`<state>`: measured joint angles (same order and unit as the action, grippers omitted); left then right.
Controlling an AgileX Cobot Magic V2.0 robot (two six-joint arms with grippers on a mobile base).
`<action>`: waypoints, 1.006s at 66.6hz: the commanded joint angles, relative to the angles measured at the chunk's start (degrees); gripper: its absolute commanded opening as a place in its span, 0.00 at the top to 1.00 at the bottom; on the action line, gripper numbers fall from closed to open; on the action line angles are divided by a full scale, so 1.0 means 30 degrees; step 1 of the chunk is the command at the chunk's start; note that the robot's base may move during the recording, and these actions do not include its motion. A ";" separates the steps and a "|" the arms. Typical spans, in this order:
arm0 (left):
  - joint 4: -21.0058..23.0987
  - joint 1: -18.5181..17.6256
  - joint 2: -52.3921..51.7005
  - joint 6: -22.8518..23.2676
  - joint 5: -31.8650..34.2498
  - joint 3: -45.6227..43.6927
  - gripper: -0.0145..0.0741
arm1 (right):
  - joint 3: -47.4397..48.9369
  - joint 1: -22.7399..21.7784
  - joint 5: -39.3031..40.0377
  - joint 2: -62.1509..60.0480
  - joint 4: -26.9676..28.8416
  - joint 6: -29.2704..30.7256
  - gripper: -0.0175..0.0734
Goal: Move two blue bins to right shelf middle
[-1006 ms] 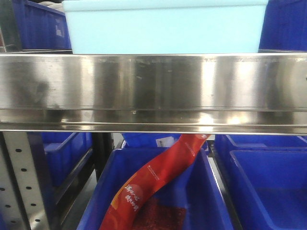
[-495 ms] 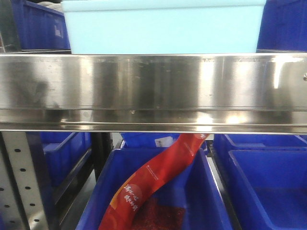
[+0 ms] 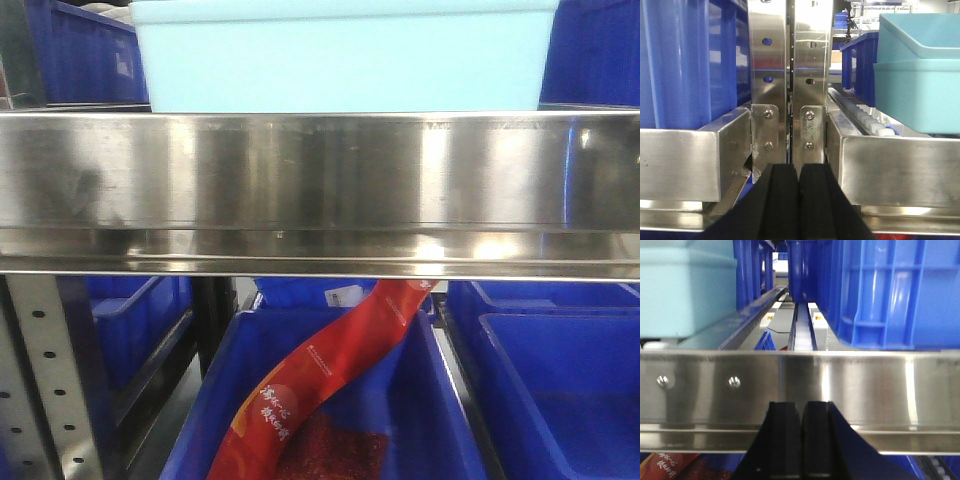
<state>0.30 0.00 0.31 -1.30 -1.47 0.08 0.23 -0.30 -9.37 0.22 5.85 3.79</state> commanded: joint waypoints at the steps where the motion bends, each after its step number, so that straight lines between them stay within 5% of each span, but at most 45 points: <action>1: 0.0066 0.0048 -0.0104 -0.0022 0.0314 -0.0028 0.96 | -0.0078 -0.0077 0.1551 -0.0072 0.0044 0.0149 0.99; 67: 0.0066 0.0048 -0.0104 -0.0022 0.0314 -0.0028 0.96 | -0.0078 -0.0077 0.2437 -0.0072 0.0044 0.0149 0.99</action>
<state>0.30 0.00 0.31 -1.30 -1.47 0.08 0.12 -0.30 -3.39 0.22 5.85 3.89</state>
